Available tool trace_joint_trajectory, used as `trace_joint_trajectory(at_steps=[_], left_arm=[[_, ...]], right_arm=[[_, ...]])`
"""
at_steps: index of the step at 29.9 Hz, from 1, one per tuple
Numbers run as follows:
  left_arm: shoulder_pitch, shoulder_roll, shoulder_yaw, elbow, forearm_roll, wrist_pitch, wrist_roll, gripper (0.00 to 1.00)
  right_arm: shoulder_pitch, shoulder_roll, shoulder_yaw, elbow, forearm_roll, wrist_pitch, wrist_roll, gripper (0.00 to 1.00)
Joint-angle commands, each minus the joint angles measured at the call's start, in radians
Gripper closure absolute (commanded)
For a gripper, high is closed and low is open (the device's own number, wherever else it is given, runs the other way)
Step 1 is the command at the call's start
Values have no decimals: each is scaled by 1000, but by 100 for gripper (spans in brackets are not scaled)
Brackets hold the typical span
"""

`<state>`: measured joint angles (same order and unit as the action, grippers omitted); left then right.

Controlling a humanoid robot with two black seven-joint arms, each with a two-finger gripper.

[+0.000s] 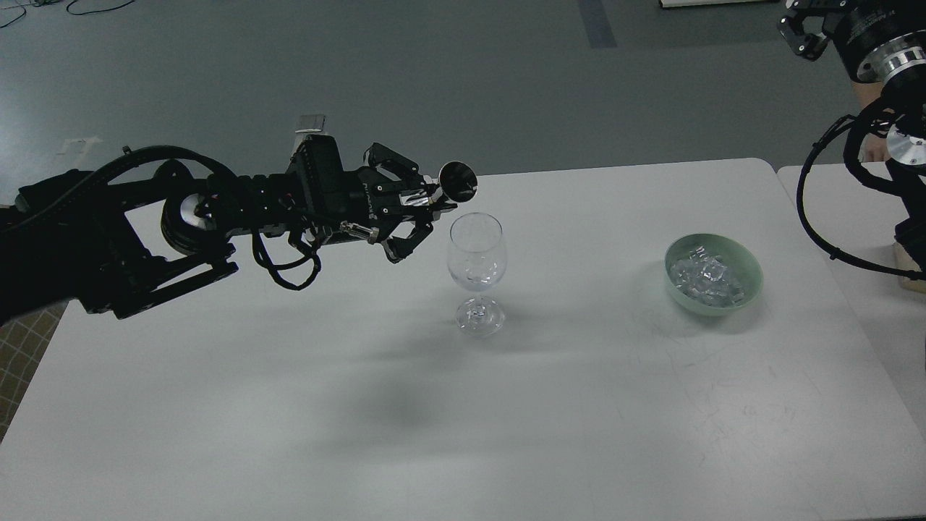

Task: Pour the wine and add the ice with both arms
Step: 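Raise the jigger above the wine glass rim with the left gripper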

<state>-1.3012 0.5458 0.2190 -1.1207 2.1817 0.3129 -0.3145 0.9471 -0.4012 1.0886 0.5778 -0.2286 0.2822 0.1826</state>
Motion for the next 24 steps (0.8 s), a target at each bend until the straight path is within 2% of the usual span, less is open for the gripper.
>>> trace_joint_trajectory(at_steps=[1,18,24], left_arm=[[-9,-1,2,-4,0,0,0,87],[-27,-32,6,-4,0,0,-2,87],[-50,-30,48,1,0,0,-2,87]], right_arm=[[-1,5,1,2,0,-1,0,0],[2,-1,1,0,0,0,0,0],[1,-1,1,2,0,0,0,0]])
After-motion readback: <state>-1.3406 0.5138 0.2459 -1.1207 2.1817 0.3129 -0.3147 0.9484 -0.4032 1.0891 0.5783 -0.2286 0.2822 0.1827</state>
